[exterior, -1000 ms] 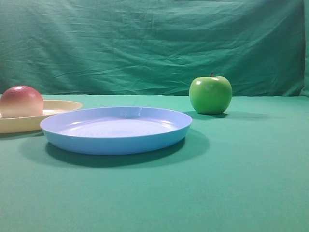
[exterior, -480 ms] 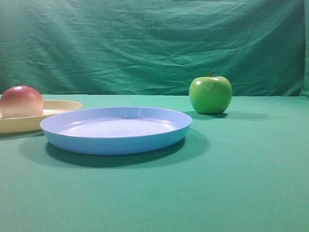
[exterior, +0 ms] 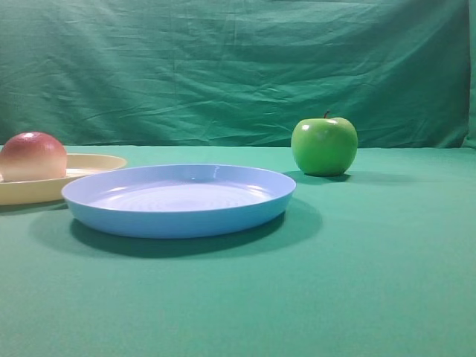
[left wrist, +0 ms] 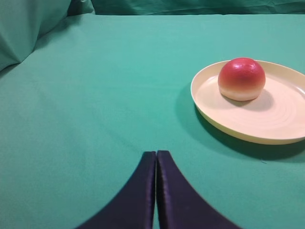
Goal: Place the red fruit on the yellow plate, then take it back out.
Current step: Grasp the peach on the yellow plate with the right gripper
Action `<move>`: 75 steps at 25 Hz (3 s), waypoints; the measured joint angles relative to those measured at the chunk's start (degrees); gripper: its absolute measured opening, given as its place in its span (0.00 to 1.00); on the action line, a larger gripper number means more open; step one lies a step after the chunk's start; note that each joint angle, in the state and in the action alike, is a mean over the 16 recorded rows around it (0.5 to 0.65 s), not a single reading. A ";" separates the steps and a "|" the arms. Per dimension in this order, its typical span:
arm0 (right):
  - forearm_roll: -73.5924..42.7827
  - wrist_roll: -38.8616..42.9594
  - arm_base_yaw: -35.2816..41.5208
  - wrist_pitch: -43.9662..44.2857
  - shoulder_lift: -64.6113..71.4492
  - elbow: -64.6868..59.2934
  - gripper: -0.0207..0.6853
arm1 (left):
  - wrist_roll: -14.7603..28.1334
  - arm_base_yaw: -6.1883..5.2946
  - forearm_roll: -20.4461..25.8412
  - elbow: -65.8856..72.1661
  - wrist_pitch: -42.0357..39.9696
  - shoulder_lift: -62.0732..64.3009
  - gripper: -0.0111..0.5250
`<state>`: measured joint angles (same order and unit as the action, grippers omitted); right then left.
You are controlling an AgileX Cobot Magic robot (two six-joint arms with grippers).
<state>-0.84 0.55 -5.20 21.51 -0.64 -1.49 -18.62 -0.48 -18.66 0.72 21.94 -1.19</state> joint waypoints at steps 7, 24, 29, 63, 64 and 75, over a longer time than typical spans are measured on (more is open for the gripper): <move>0.44 -0.40 0.00 0.17 0.00 0.08 0.03 | 0.00 0.00 0.00 0.00 0.00 0.00 0.02; 1.72 -0.52 0.00 10.64 4.62 14.52 0.03 | 0.00 0.00 0.00 0.00 0.00 0.00 0.02; 2.91 -0.81 0.00 12.69 10.64 20.90 0.03 | 0.00 0.00 0.00 0.00 0.00 0.00 0.02; 13.70 -25.50 -20.33 18.83 62.09 49.62 0.03 | 0.00 0.00 0.00 0.00 0.00 0.00 0.02; 14.43 -25.61 -21.09 19.51 64.41 51.40 0.03 | 0.00 0.00 0.00 0.00 0.00 0.00 0.02; 20.58 -28.00 -26.95 23.49 88.35 71.31 0.03 | 0.00 0.00 0.00 0.00 0.00 0.00 0.02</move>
<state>19.74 -27.45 -32.15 45.00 87.70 69.83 -18.62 -0.48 -18.66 0.72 21.94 -1.19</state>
